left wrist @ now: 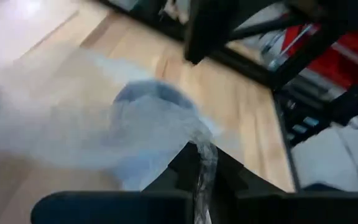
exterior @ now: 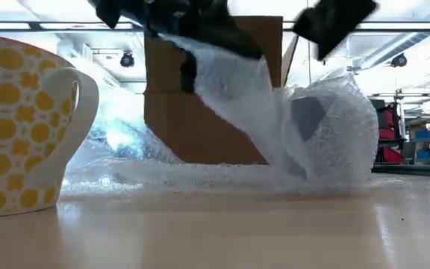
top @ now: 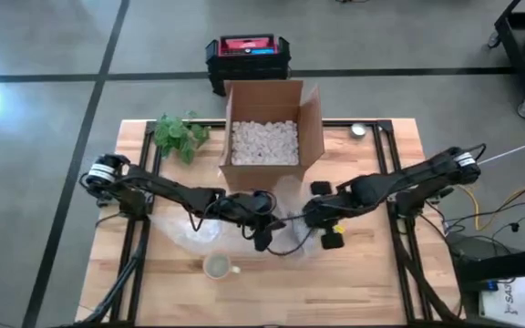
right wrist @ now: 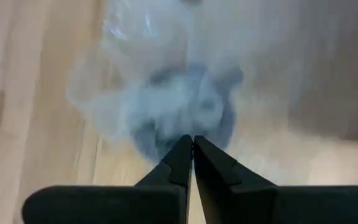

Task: Wrap mug
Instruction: Wrap the blue mug with the right bubble wrap

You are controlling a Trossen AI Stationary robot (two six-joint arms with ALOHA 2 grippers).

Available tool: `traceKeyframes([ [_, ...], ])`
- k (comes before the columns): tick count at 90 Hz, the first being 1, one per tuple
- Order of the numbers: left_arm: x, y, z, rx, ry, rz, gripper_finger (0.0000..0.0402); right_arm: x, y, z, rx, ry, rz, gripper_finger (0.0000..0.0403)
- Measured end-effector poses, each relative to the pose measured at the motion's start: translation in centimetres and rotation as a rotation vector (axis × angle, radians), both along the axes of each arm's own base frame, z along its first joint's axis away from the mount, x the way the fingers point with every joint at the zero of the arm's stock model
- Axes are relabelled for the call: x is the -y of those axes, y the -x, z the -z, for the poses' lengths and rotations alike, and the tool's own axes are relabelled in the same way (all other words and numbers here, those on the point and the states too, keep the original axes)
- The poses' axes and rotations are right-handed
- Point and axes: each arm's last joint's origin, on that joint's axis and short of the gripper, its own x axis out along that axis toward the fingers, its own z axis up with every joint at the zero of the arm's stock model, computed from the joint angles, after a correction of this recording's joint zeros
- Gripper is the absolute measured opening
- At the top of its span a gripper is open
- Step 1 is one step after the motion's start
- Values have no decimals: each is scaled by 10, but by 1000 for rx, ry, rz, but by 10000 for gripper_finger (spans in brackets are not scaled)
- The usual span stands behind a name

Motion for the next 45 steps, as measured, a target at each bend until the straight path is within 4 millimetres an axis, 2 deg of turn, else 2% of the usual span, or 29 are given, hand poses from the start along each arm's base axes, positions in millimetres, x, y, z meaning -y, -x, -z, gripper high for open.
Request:
traceKeyframes([
  [11,1,-9,6,68,12,2,0,-5,7,29,44,-31,21,2],
  [24,2,-19,19,107,17,3,0,-6,0,64,148,-55,27,2],
  [45,3,-30,47,101,53,-17,0,-5,-17,81,184,-43,-5,2],
])
